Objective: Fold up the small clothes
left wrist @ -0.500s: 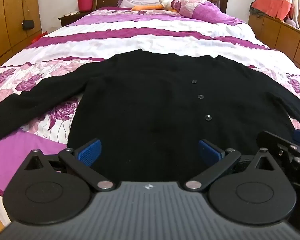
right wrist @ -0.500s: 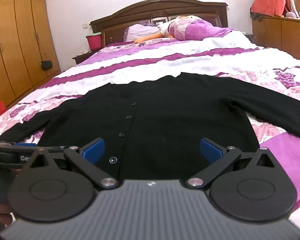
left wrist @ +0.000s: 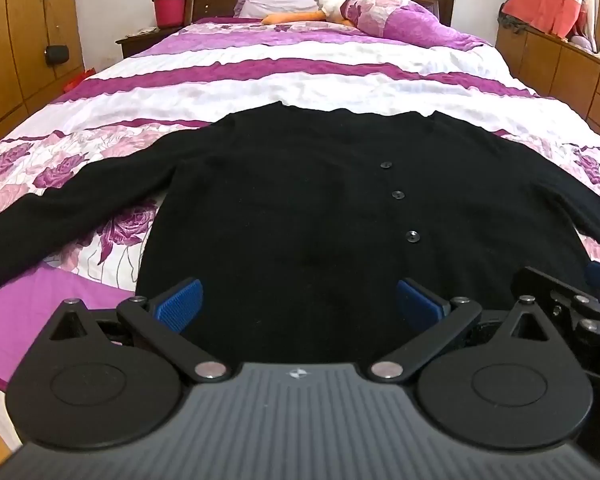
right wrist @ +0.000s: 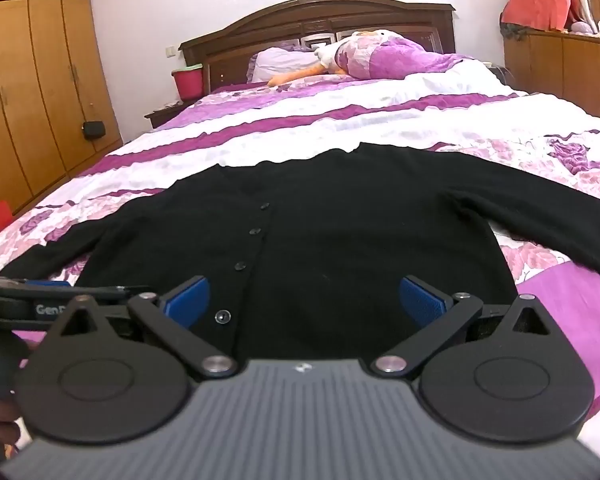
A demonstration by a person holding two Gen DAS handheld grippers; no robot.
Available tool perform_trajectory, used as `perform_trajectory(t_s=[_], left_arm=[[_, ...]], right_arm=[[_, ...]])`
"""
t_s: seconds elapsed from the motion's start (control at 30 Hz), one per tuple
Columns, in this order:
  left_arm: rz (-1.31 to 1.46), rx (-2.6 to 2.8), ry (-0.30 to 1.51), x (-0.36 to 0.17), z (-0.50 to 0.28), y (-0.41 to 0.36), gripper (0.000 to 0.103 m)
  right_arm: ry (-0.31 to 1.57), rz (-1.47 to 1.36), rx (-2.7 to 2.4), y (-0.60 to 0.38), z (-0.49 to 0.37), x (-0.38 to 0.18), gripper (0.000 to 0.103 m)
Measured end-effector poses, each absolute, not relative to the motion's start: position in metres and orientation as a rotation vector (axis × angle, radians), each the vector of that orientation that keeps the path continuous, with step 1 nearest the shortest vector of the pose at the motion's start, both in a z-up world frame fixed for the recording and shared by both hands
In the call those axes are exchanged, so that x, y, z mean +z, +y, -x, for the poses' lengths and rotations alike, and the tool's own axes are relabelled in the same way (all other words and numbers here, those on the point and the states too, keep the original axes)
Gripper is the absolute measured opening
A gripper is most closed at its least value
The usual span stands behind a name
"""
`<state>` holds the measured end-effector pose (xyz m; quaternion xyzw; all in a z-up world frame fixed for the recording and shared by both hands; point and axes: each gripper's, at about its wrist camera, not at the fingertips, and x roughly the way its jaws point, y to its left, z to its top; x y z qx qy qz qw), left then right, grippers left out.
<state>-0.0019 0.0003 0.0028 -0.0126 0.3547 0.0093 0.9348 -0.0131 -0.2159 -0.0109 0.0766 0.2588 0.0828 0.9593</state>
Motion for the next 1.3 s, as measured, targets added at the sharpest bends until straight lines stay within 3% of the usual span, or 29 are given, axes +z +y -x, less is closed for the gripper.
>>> perform_trajectory(t_s=[1.3], left_arm=[[0.0,0.01,0.725,0.007,0.005,-0.012,0.103]], right_arm=[[0.528,-0.155,0.168,-0.215,0.014,-0.013,0.103]])
